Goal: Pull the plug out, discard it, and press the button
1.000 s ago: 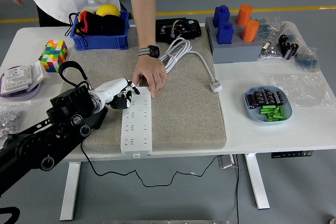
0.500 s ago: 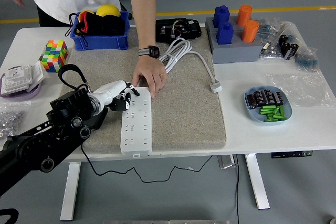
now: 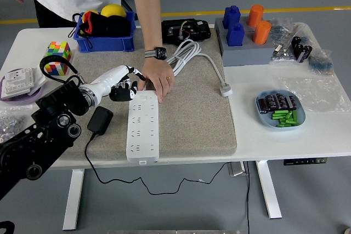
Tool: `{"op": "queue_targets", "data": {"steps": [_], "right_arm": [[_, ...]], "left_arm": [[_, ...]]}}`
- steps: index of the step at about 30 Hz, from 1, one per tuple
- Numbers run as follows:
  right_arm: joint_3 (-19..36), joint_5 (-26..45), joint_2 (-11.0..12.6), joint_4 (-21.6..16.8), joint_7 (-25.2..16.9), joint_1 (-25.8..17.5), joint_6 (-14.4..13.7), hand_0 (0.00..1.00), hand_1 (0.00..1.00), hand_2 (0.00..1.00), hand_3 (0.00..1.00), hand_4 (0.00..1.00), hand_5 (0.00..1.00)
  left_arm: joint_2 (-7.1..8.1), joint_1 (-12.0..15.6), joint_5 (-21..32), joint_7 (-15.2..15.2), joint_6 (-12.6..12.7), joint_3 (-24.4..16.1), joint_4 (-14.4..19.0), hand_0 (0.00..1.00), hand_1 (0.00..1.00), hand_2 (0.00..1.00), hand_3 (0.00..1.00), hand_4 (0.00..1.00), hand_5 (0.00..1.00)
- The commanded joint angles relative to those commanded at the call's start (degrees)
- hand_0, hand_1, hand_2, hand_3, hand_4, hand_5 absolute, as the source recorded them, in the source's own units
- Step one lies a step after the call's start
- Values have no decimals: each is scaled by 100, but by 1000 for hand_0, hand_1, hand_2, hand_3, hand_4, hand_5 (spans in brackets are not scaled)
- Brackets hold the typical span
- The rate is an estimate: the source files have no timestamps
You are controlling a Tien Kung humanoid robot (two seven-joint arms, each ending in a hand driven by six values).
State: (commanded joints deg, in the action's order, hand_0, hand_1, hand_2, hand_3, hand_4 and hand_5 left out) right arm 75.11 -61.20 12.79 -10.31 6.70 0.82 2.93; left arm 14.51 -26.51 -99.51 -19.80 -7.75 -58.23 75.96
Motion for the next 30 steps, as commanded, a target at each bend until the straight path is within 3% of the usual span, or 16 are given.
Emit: {"op": "queue_targets", "data": {"steps": [4, 5, 10, 11, 16, 17, 22, 30], "right_arm": [[15, -16, 6, 0, 0, 6, -6, 692, 678, 662, 616, 712, 489], [21, -20, 6, 0, 2, 7, -7, 692, 678, 662, 615, 712, 490], [27, -19, -14, 0, 3, 1, -6, 692, 678, 662, 615, 712, 490], [29, -18, -19, 0, 2, -2, -6, 692, 678, 662, 616, 712, 489], [36, -13, -26, 0, -6, 5, -8, 692, 678, 662, 616, 712, 489], [37, -11, -29, 0, -9, 6, -8, 692, 678, 662, 616, 712, 489], [59, -20, -30, 0, -12, 13, -10, 692, 678, 662, 616, 712, 489], [71, -25, -32, 0, -2, 28, -19, 692, 678, 662, 615, 712, 489]], "left_arm": [[-39, 462, -154, 212, 121, -556, 204, 257, 321, 409, 722, 615, 2], [-67, 575, -203, 249, 137, -712, 241, 678, 706, 666, 813, 718, 75], [-217, 1109, -415, 396, 200, -1537, 367, 678, 706, 666, 813, 718, 75], [-213, 1175, -440, 401, 202, -1654, 366, 849, 852, 809, 848, 826, 211], [-114, 1338, -189, 408, 183, -1875, 369, 849, 852, 809, 848, 826, 211], [-97, 1360, -128, 419, 193, -1909, 385, 855, 871, 833, 877, 911, 496], [-28, 1506, -285, 399, 221, -2173, 490, 855, 871, 833, 877, 911, 496], [-11, 1562, -318, 324, 164, -2269, 486, 851, 855, 826, 878, 906, 444]]}}
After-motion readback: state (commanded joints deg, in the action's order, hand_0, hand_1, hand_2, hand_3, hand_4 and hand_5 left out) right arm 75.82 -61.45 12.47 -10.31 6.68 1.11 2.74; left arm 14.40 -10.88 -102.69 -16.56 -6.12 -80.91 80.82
